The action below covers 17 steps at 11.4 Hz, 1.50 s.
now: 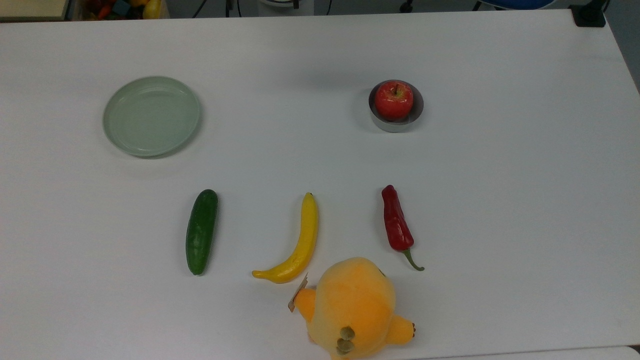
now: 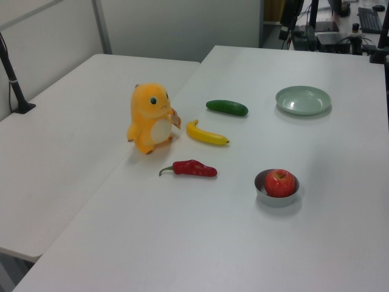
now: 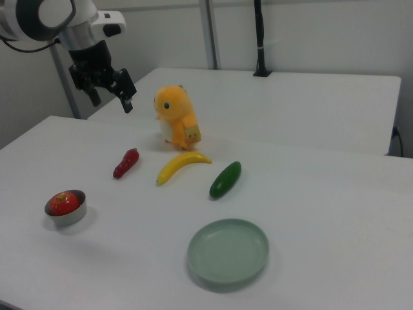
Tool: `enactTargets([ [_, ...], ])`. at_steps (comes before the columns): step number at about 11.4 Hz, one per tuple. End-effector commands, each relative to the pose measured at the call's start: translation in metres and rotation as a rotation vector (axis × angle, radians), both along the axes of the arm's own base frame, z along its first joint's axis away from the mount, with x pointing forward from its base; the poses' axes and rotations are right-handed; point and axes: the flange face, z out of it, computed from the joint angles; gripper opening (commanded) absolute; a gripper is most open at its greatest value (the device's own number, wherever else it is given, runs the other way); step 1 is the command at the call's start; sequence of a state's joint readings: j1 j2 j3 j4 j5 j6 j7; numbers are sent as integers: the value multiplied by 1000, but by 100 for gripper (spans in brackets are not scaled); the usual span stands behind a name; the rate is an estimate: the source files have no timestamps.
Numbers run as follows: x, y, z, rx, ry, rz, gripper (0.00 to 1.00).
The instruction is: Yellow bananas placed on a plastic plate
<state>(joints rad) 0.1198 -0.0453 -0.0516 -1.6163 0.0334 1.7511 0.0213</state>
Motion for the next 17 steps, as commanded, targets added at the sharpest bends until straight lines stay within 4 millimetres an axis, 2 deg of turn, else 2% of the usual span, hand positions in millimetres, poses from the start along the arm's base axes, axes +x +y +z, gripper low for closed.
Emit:
enactTargets([
  [1,-2,3,4,-7,-4,-11,100],
  [12,-6,5,2,-1,27,2,100],
  [15,-5,-2,1,25,35,-12,100],
  [17,-4,9,-4,24,43,-2,100],
])
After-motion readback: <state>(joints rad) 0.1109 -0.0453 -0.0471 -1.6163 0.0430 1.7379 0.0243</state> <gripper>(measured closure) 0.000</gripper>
